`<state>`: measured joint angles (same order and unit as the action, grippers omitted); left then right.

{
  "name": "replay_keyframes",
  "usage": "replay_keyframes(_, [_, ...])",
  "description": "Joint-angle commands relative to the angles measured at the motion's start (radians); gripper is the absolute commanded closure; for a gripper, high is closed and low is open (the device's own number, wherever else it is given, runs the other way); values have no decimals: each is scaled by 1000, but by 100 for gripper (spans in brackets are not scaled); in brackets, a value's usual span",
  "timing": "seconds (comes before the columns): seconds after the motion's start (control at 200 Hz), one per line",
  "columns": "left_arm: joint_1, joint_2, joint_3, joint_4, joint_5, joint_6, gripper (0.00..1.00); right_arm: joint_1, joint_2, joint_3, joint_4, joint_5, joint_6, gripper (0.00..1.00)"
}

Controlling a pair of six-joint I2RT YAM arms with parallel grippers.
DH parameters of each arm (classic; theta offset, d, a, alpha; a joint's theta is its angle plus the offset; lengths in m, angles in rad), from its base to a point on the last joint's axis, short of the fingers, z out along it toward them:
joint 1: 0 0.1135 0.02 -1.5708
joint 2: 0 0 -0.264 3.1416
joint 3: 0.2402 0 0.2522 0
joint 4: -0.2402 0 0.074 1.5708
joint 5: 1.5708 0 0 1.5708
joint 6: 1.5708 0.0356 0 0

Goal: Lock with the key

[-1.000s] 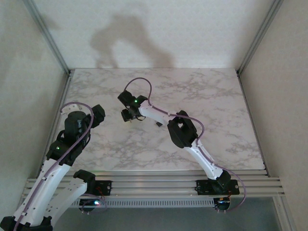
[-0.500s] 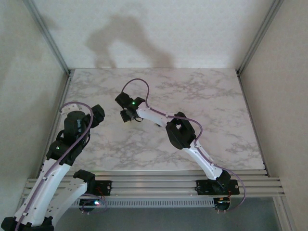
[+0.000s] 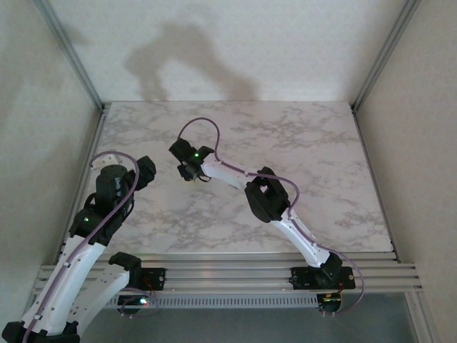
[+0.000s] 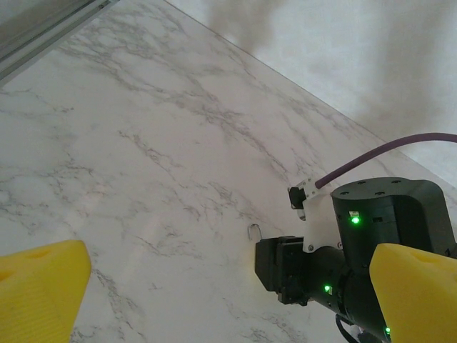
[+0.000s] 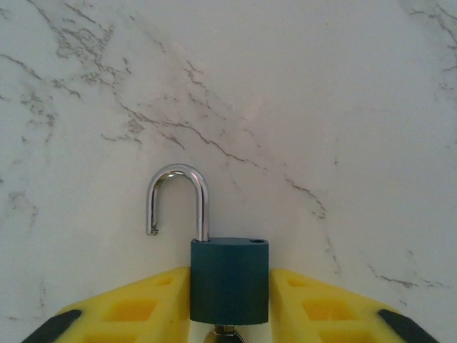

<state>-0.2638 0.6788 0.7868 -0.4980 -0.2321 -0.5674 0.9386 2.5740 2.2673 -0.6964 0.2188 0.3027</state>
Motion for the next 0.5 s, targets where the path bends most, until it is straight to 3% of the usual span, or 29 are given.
replay_keyframes(0.0, [12,5,-11,13,11,20,0,25,8,-52,-1,-31,7,72])
replay_keyframes(0.496, [12,17,-12,15,30,18,0,-3,-254,-297,110,-192,14,77])
